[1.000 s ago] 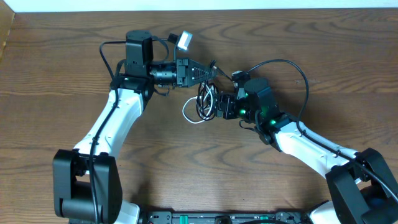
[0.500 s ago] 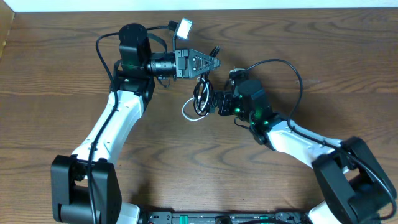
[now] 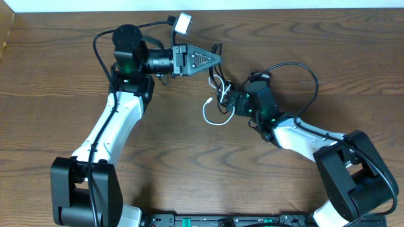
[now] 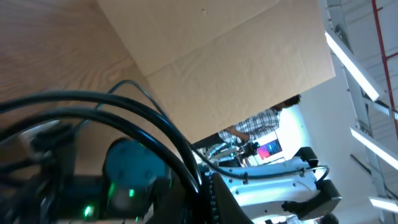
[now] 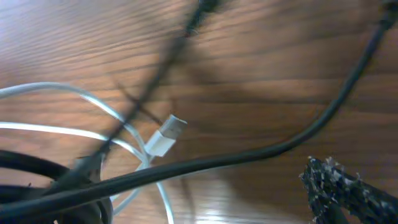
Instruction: Untangle cables
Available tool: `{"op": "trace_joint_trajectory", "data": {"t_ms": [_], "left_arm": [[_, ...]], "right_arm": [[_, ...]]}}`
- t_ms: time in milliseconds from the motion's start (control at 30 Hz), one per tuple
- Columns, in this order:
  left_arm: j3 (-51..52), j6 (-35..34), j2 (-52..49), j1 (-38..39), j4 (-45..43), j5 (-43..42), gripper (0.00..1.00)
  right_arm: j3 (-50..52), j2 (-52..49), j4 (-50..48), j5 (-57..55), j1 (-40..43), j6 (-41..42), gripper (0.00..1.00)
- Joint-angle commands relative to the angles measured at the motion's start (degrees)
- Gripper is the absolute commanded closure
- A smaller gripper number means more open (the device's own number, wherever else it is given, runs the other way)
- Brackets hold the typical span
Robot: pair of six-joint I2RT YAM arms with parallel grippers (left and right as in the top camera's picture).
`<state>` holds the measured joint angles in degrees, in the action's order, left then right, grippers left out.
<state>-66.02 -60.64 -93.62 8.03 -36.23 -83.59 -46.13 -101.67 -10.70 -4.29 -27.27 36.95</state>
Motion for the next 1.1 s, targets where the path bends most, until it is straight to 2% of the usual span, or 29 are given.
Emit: {"op": "trace_joint_trajectory", "data": {"t_ms": [0,200,267,467,900,1067], "left_arm": [[-0.7,-2.3,2.0,-3.0,-1.0,-2.5,0.92],[-0.7,-3.6,2.0,-7.5,-1.0,-4.7,0.92],[-0.7,-3.6,2.0,-8.8,-1.0,-5.6,0.92],[-0.7,-3.8,2.0,-13.1,-0.9,-6.4,0.92],[-0.6,-3.8,2.0,-17.9,-0.7,-6.4,0.87],[-0.3,-3.7,2.0,-18.0,-0.7,-6.4,0.86]], "right_arm": [[0.0,-1.0,2.8,-4.1,3.0,1.5,0.01],[0.0,-1.0,4.1,-1.1,5.9,2.7,0.01],[0.0,-1.0,4.1,0.2,6.6,2.7,0.04],[0.0,-1.0,4.2,1.9,7.7,2.6,0.3],[0.0,-1.0,4.2,1.9,7.7,2.6,0.67],[0.0,-1.0,4.2,1.9,7.7,2.7,0.86]]}}
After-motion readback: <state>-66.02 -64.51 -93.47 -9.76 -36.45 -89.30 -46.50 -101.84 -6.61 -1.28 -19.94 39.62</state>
